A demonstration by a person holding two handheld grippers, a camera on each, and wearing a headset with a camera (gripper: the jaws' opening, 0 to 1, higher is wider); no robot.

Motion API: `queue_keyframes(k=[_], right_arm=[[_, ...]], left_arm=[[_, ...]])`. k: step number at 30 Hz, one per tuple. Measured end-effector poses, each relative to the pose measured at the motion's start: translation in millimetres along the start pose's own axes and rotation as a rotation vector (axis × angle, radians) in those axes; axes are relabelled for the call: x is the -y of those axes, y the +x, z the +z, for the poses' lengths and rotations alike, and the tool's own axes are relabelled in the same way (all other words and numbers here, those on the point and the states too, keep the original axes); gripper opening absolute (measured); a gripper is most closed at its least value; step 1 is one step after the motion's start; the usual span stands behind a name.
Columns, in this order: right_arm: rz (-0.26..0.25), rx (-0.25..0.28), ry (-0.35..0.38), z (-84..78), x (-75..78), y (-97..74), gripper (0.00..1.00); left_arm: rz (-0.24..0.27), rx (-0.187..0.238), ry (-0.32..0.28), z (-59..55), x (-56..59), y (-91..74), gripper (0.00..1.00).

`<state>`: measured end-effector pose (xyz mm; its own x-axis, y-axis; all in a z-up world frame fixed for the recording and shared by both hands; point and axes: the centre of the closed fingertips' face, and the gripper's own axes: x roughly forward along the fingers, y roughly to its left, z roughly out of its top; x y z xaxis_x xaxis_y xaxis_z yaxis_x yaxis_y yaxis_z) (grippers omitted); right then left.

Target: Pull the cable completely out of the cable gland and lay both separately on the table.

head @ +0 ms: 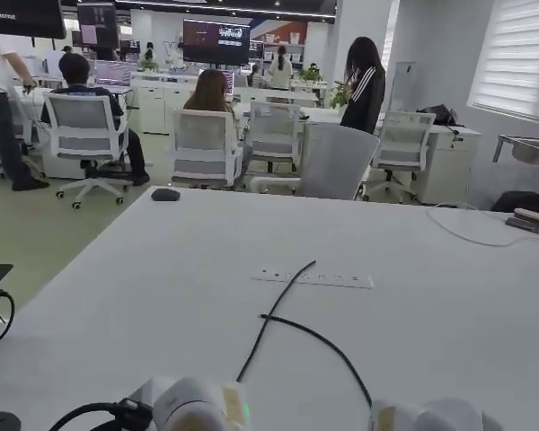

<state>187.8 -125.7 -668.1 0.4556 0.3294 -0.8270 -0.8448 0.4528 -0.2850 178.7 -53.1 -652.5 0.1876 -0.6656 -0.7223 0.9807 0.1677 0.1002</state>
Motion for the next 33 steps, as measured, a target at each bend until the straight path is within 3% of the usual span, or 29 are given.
queue_keyframes(k=[3,7,13,18,25,33], right_arm=[[0.029,0.005,-0.014,3.8,-5.8,0.5,0.08],[0.092,0.095,-0.062,29.4,-21.8,-0.3,0.17],[0.122,0.129,-0.14,53.7,-40.0,1.2,0.14],[0.085,0.105,-0.191,51.0,-36.9,5.9,0.04],[0.077,0.112,-0.166,46.1,-30.8,-1.3,0.03],[0.08,0.08,-0.147,24.3,-25.1,-5.8,0.03]], left_arm=[[0.0,-0.019,0.025,-3.8,1.8,1.9,0.15],[0.002,-0.031,0.059,-4.1,4.2,3.0,0.15],[0.023,-0.031,0.117,1.5,5.4,4.2,0.15],[0.041,-0.031,0.175,3.7,4.8,3.9,0.15],[0.05,-0.032,0.176,1.8,-0.9,1.5,0.15],[0.049,-0.061,0.204,-2.1,1.3,4.2,0.15]])
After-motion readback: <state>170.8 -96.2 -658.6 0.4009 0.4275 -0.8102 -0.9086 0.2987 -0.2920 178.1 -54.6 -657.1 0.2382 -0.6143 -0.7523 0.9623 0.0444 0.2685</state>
